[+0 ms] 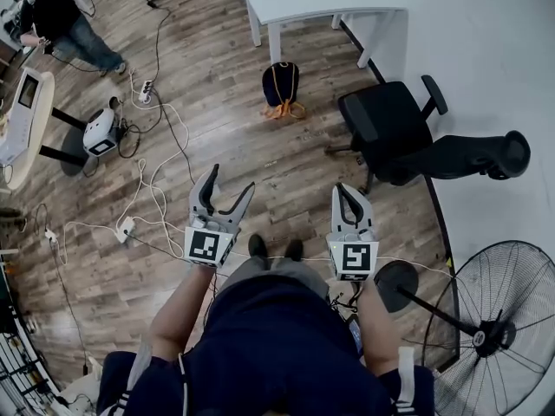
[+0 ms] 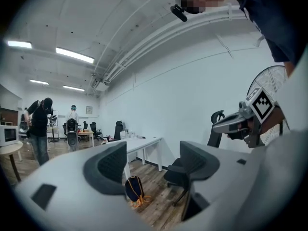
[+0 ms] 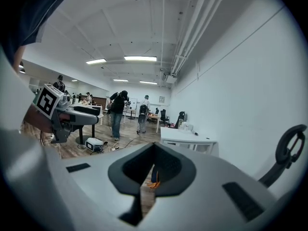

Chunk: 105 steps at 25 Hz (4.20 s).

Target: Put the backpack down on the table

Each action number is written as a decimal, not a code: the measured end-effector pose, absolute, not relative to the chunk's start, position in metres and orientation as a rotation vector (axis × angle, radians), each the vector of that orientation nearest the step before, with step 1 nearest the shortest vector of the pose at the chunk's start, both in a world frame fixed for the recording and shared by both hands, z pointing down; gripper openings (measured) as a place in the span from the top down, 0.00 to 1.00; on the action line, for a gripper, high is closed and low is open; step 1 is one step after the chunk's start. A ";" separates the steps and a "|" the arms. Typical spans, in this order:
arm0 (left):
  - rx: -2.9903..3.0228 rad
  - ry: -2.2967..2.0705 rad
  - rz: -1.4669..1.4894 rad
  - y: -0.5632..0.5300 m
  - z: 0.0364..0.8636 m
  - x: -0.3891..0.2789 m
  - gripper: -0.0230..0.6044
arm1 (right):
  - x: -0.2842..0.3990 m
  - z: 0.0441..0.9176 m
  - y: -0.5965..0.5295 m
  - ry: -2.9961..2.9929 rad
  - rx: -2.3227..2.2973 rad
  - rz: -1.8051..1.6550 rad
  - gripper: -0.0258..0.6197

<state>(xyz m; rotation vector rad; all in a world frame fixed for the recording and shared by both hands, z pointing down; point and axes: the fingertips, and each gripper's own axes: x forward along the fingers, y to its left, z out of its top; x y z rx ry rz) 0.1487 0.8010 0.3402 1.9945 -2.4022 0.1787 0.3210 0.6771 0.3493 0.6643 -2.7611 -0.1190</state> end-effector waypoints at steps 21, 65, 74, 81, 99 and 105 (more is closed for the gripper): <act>2.032 -2.418 0.206 0.686 0.341 0.113 0.39 | 0.294 0.348 0.590 -2.825 0.556 -0.144 0.96; 2.151 -1.860 0.674 0.167 0.755 -0.192 0.39 | -0.074 0.588 0.126 -2.650 0.494 0.033 0.96; 2.158 -1.765 0.807 0.150 0.887 -0.214 0.39 | -0.110 0.660 0.120 -2.691 0.506 0.039 0.96; 2.081 -1.752 0.944 0.145 0.978 -0.228 0.43 | -0.118 0.691 0.121 -2.726 0.541 0.155 0.96; 1.946 -1.822 1.226 0.126 1.088 -0.261 0.72 | -0.116 0.753 0.123 -2.721 0.505 0.191 0.96; 1.928 -1.790 1.260 0.122 1.103 -0.259 0.55 | -0.119 0.764 0.123 -2.715 0.505 0.214 0.96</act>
